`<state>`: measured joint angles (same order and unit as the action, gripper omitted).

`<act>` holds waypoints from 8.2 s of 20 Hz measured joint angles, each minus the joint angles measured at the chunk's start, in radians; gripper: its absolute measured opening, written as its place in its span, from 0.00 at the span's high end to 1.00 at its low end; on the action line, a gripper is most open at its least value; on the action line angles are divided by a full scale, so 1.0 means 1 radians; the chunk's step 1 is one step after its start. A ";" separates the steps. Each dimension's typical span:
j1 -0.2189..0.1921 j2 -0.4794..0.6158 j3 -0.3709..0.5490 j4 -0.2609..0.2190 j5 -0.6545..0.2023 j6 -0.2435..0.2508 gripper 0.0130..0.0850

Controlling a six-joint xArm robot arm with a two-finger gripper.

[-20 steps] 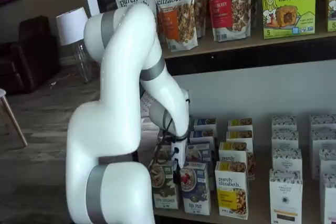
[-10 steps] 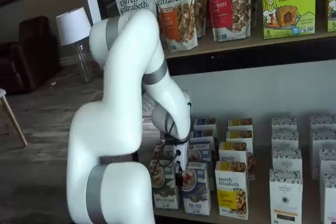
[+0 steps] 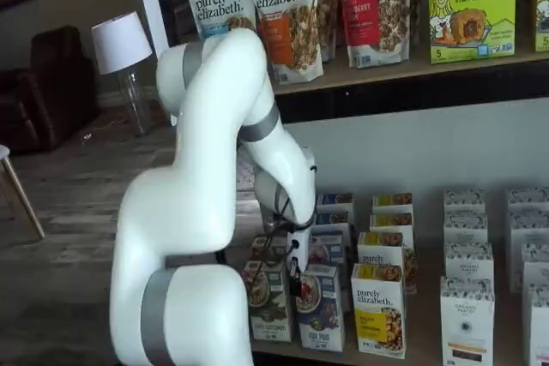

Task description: Pick up the blue and white box that is on the bottom shelf, the second box from the left

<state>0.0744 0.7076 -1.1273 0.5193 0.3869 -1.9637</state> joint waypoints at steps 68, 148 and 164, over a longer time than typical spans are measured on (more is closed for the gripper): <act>-0.040 0.303 -0.412 -0.335 0.163 0.276 0.33; 0.035 -0.320 0.395 -0.242 -0.002 0.247 0.61; 0.017 -0.663 0.552 -0.340 0.167 0.338 0.61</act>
<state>0.0917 0.0450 -0.5755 0.1797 0.5535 -1.6254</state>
